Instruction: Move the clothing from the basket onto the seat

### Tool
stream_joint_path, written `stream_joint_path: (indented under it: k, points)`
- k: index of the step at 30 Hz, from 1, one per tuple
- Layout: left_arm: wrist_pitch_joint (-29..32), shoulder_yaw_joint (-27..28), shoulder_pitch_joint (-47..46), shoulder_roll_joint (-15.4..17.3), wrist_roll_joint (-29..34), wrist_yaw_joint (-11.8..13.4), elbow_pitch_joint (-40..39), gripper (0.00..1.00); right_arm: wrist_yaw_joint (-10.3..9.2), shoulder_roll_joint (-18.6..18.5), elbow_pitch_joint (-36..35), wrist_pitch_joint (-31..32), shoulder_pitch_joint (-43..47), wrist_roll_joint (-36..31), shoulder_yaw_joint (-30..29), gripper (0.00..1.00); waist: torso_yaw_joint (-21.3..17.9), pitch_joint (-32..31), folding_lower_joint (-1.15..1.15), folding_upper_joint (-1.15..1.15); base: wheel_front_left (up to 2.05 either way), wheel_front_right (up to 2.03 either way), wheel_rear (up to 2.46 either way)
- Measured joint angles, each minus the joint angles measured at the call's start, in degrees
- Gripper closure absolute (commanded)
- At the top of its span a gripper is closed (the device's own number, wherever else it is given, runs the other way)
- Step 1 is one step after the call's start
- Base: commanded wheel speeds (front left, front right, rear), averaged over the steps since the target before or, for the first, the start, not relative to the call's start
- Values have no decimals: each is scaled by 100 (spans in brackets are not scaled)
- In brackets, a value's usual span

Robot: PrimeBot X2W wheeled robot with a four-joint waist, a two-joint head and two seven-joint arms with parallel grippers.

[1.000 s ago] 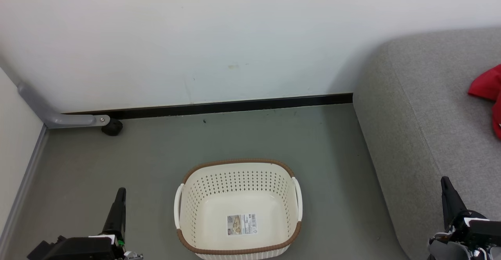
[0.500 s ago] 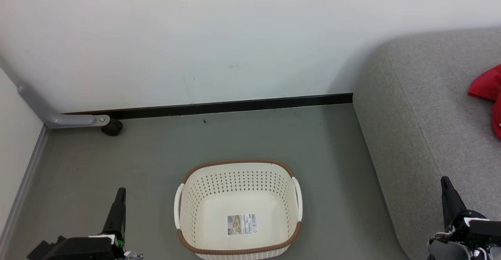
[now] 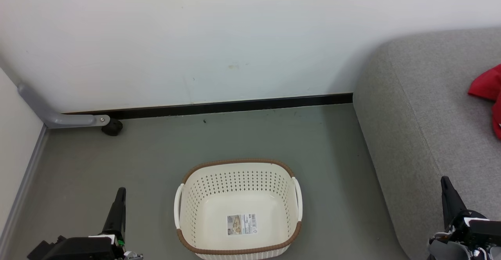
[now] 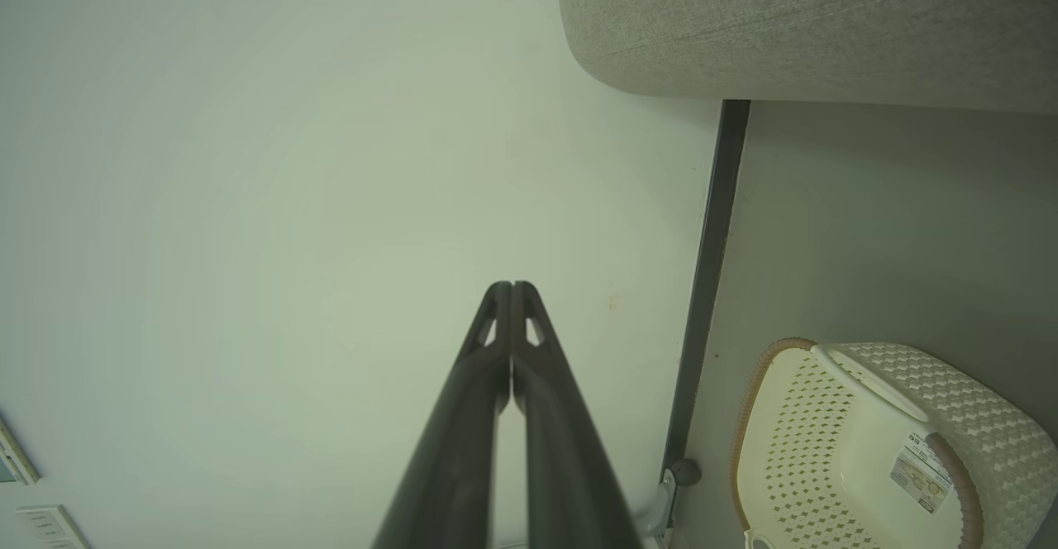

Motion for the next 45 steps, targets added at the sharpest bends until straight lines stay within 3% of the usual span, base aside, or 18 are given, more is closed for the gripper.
stream_joint_path:
  k: [45]
  points:
    - [0, 0, 0, 0, 0, 0, -3, 100, 0, 1, -2, -1, -1, 2, 0, 100, 0, 0, 0, 0, 0, 0, 0]
